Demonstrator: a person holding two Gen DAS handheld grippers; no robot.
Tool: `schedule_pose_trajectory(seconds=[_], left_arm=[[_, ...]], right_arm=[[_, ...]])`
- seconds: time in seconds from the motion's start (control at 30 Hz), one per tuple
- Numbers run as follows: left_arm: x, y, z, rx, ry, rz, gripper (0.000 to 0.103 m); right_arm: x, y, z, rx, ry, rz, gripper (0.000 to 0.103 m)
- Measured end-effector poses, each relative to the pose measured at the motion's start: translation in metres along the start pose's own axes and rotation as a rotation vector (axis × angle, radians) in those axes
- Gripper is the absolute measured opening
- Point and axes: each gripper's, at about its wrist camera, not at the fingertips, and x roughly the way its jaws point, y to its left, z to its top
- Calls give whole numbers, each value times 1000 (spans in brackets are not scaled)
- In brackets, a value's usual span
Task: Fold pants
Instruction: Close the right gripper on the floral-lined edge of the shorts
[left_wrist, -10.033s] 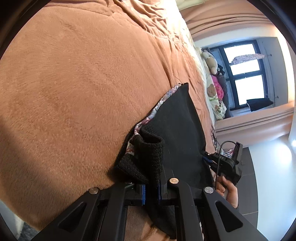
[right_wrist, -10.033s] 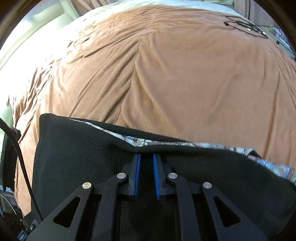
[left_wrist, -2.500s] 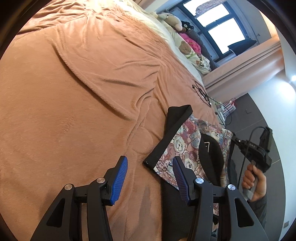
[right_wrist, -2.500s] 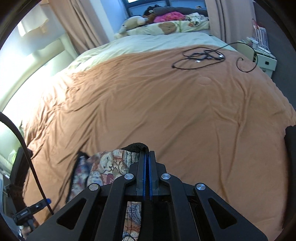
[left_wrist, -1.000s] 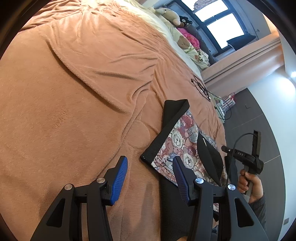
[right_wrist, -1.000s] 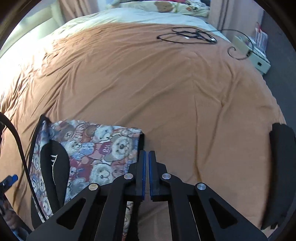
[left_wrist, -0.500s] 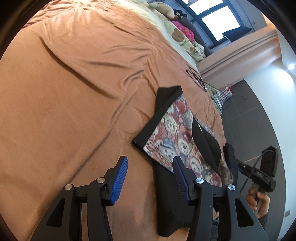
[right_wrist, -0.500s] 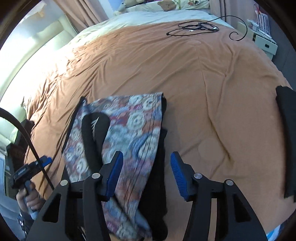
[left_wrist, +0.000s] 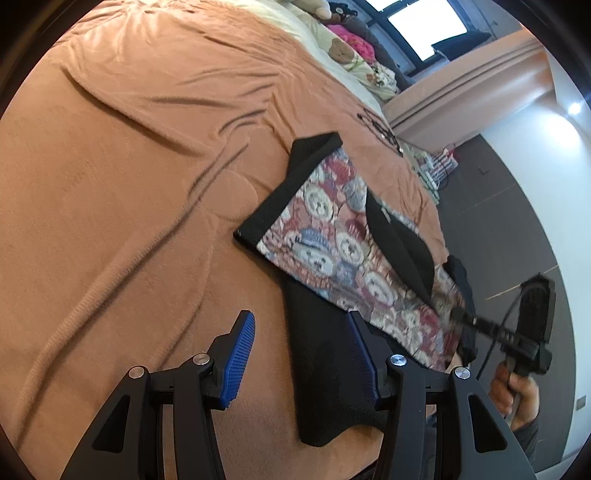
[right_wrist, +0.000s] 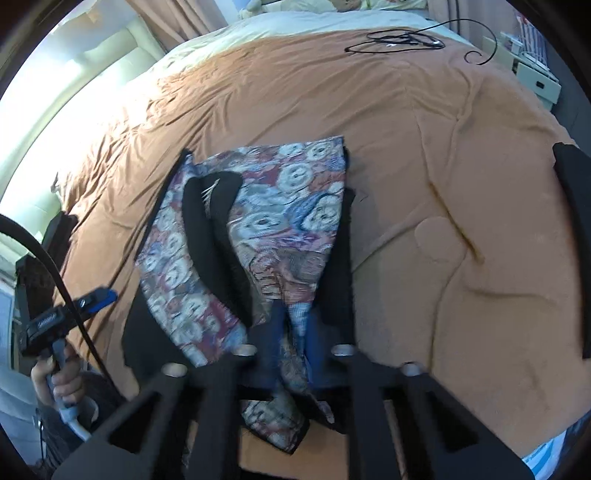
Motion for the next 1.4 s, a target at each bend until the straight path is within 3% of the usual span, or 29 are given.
schedule_pose_trajectory(seconds=[0.17,0.3,0.47,0.53,0.6,0.63,1.13,1.4], left_arm=[[2,2,-3,7,7,10,53],[-5,6,-1,-2,-21,11,53],[-13,11,6,-18,-45,1,53],[-15,13,7,-20,-53,-3,53],[-18,18,8,-30,-61,-8,53],[-20,20,9,-38,-66,-15,53],[-59,65,24,-123,-147,-20,53],[-69,79,30,-152,-166,-38,53]], right_arm=[[14,-22,4,81,54,-167,1],[-5,-17,3,89,-6,-133,2],[-26,23,2,-35,-63,-78,4],[-27,39,0,-85,-68,-57,16],[-25,54,0,-132,-82,-50,48],[-24,61,0,-157,-89,-48,50],[44,150,3,-416,31,-30,51],[92,193,5,-547,102,-74,51]])
